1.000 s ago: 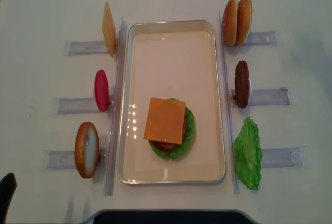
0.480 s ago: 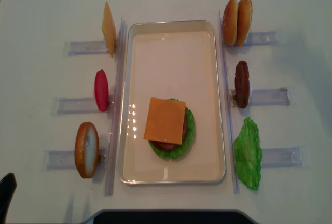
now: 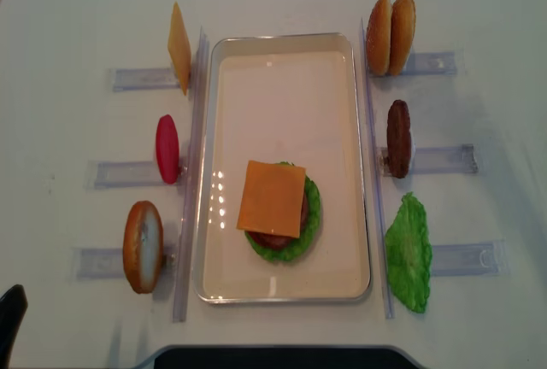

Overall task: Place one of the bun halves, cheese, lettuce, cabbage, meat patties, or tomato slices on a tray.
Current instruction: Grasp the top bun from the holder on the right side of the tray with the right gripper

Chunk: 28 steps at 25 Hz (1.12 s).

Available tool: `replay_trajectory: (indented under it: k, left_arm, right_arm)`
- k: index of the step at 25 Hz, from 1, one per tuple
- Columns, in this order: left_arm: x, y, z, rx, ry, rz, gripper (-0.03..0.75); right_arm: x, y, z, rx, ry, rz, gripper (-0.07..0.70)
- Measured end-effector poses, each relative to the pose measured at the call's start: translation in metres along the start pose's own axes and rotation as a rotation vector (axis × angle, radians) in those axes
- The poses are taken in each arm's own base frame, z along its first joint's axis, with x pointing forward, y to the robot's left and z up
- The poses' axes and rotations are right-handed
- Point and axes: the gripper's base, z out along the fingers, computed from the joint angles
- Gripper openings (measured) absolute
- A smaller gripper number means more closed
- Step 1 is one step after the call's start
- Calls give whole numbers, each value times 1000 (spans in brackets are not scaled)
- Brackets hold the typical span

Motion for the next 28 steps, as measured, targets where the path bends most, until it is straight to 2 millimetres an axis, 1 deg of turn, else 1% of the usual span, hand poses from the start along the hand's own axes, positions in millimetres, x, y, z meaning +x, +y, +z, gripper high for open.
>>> replay_trajectory:
  k: [5,8,17,21,25,28]
  left_arm:
    - [0,0,0,0,0,0,319]
    - [0,0,0,0,0,0,319]
    - [0,0,0,0,1,0,319]
    - [0,0,0,0,1,0,319]
    - [0,0,0,0,1,0,319]
    - [0,0,0,0,1,0,319]
  right_arm:
    - [-6,1,1,-11,-57,67,458]
    - [-10,1,7,-16,-79,81,461]
    - [-21,1,57,-9,-54,95,461]
    - [-24,-10,77,-1,-28,123,461]
    - [-25,-24,88,4,-4,145,461]
    - [-26,-26,92,-10,-6,156,461]
